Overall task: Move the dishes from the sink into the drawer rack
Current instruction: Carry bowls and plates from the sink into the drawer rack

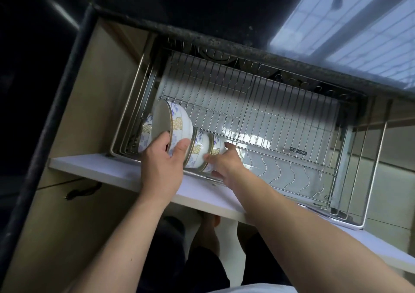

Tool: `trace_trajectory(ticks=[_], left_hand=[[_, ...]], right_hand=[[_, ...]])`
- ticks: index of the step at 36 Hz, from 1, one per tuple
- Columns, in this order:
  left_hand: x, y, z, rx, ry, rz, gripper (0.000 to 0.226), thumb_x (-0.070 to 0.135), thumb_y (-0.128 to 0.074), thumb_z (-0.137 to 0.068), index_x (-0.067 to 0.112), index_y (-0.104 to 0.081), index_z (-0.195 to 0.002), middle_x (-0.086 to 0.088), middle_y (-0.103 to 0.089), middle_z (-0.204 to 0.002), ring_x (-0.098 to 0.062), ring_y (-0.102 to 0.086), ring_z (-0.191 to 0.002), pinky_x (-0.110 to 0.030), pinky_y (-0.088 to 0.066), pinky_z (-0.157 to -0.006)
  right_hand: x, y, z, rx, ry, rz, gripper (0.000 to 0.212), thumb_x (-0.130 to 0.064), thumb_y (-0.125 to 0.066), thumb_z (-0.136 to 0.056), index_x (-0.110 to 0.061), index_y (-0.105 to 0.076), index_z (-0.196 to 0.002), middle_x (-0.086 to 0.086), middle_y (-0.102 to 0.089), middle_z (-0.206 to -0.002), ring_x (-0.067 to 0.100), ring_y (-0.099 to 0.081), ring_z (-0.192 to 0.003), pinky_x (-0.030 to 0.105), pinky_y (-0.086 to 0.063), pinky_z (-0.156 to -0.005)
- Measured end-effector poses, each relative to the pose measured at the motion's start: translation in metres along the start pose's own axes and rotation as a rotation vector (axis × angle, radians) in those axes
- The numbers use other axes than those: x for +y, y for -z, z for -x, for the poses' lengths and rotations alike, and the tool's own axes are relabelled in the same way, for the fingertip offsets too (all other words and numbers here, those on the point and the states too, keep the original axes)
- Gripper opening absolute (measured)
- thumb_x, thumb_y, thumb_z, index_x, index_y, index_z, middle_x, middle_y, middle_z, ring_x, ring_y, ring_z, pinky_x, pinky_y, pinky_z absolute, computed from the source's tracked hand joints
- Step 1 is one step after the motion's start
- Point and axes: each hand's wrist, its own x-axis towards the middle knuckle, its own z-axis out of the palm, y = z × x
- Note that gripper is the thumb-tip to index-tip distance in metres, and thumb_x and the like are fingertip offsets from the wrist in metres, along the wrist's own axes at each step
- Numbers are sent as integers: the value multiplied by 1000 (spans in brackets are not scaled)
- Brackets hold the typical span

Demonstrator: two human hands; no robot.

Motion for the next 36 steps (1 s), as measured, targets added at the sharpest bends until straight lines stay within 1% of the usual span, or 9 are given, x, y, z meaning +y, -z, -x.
trace_trajectory(ticks=[10, 12, 14, 17, 19, 22, 25, 30, 36], left_hand=[[-1, -1, -5, -123, 11, 40, 3, 25, -67, -98, 22, -69, -98, 23, -69, -93, 15, -62, -88, -2, -43, -66], [-1, 0, -6, -165, 26, 53, 2, 25, -69, -97, 25, -70, -96, 21, -72, -91, 10, -65, -86, -6, -46, -67], [1, 1, -6, -206, 44, 87, 7, 24, -71, -96, 30, -71, -93, 22, -74, -89, 8, -67, -85, -8, -48, -68], [9, -5, -4, -276, 77, 178, 9, 24, -71, -95, 32, -73, -95, 22, -76, -95, 2, -70, -91, -21, -55, -80], [16, -15, 0, -320, 78, 205, 7, 24, -71, -95, 26, -76, -100, 14, -78, -95, -7, -72, -92, -34, -58, -84], [28, -39, 14, -387, 16, 117, 15, 27, -73, -93, 17, -68, -84, 3, -66, -70, -13, -58, -66, -40, -50, -66], [36, -61, 29, -443, -69, -6, 36, 32, -72, -93, 13, -48, -74, 4, -41, -57, -13, -32, -55, -36, -29, -53], [36, -72, 33, -546, -258, -153, 18, 35, -69, -94, 26, -55, -90, 12, -47, -64, -11, -43, -70, -30, -32, -59], [40, -69, 33, -707, -323, -326, 28, 44, -63, -97, 22, -54, -82, 11, -53, -76, -13, -47, -81, -33, -38, -68]], right_hand=[[-16, 31, 13, -241, -37, 54, 87, -26, -87, -81, -23, -34, -151, 0, -62, -135, 24, -70, -107, 42, -63, -73], [-30, 46, 27, -204, 42, 164, 94, -40, -82, -85, -27, -25, -158, 1, -49, -145, 23, -61, -117, 45, -60, -87], [-44, 61, 44, -167, 132, 128, 76, -40, -73, -93, -23, -34, -156, 1, -47, -148, 17, -58, -117, 46, -54, -101], [-57, 84, 79, -283, 166, -52, 48, -31, -68, -97, -18, -54, -141, 5, -61, -137, 14, -64, -115, 39, -58, -96], [-58, 95, 99, -357, 174, -123, 56, -34, -73, -90, -20, -55, -142, 5, -63, -135, 18, -64, -121, 39, -60, -92], [-54, 105, 118, -406, 200, -144, 66, -35, -75, -84, -22, -52, -145, 7, -66, -135, 21, -66, -121, 42, -57, -97], [-49, 110, 127, -377, 243, -143, 49, -25, -71, -90, -17, -59, -137, 14, -72, -123, 27, -71, -112, 41, -56, -99], [-34, 125, 125, -264, 169, -217, 52, -21, -74, -88, -11, -57, -135, 15, -76, -113, 27, -75, -100, 43, -55, -97], [-19, 131, 114, -264, 55, -297, 48, -15, -69, -95, -4, -49, -137, 19, -76, -106, 31, -74, -97, 44, -59, -89]])
